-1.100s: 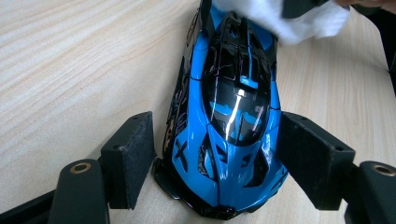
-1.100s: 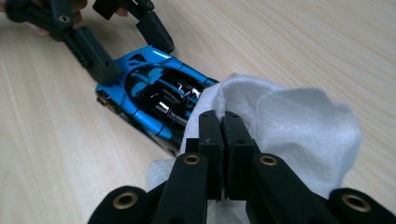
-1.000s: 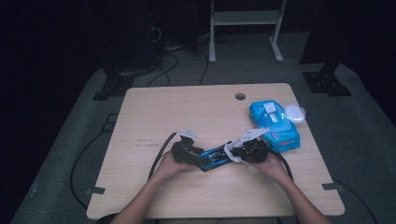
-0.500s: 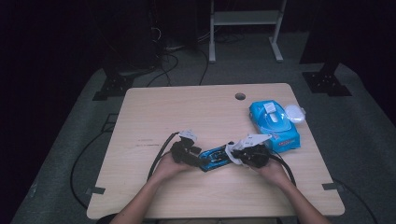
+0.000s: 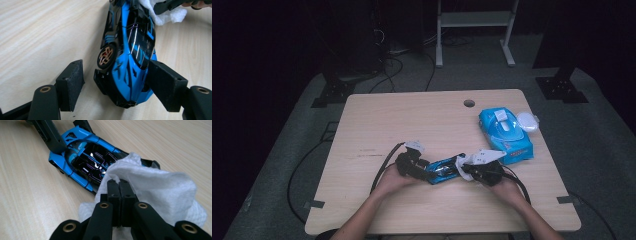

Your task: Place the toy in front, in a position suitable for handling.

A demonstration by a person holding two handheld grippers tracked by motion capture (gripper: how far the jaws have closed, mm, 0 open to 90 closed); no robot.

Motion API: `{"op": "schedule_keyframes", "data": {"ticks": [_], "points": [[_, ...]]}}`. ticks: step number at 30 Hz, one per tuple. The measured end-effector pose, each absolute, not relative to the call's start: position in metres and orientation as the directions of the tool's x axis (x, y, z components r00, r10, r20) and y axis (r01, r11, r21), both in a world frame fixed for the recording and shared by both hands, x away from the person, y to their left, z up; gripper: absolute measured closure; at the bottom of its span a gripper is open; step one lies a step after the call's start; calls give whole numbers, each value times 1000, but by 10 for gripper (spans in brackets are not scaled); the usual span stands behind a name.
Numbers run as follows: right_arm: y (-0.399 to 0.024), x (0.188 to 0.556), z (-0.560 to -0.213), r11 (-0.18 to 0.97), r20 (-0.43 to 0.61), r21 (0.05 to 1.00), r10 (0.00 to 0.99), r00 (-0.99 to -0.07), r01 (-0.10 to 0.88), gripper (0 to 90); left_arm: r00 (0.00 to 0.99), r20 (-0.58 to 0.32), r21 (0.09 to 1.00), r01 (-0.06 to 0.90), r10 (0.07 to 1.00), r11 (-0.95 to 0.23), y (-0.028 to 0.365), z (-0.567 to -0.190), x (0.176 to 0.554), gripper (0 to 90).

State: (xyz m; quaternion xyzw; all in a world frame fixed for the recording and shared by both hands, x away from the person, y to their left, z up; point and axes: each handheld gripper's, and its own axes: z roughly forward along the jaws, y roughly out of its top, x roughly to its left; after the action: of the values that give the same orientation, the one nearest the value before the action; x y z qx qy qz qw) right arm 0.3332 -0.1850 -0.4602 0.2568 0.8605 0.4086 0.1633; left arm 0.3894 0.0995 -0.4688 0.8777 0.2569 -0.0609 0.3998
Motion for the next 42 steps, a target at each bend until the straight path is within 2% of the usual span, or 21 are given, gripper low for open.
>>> {"op": "schedule_keyframes", "data": {"ticks": [3,12,23,24,25,26,29,32,37,42], "points": [[-186,330,-460,538,-76,786,573,-816,305,886,866,-314,670,493,390,-555,99,-468,388,313],[-190,323,-463,517,-42,791,580,-814,328,884,899,-301,685,436,319,-583,93,-465,380,442],[-194,320,-464,517,-21,779,589,-808,356,883,944,-207,733,322,255,-599,83,-457,367,597],[-195,320,-464,528,-30,772,586,-810,353,883,951,-178,752,296,252,-588,83,-455,365,645],[-195,320,-465,533,-30,764,591,-806,363,883,957,-110,756,256,268,-602,82,-454,362,674],[-196,320,-465,526,-23,768,592,-806,365,883,961,-45,755,211,272,-621,79,-452,359,675],[-196,324,-460,489,16,785,598,-801,381,883,962,-23,772,190,273,-606,78,-451,359,676],[-197,325,-454,459,46,801,593,-804,385,883,958,52,779,137,281,-612,77,-449,359,677],[-193,320,-432,411,40,846,588,-808,341,883,953,47,776,154,300,-611,82,-455,367,676],[-163,330,-418,392,60,860,558,-827,327,882,954,52,778,146,295,-611,82,-457,368,675]]}}
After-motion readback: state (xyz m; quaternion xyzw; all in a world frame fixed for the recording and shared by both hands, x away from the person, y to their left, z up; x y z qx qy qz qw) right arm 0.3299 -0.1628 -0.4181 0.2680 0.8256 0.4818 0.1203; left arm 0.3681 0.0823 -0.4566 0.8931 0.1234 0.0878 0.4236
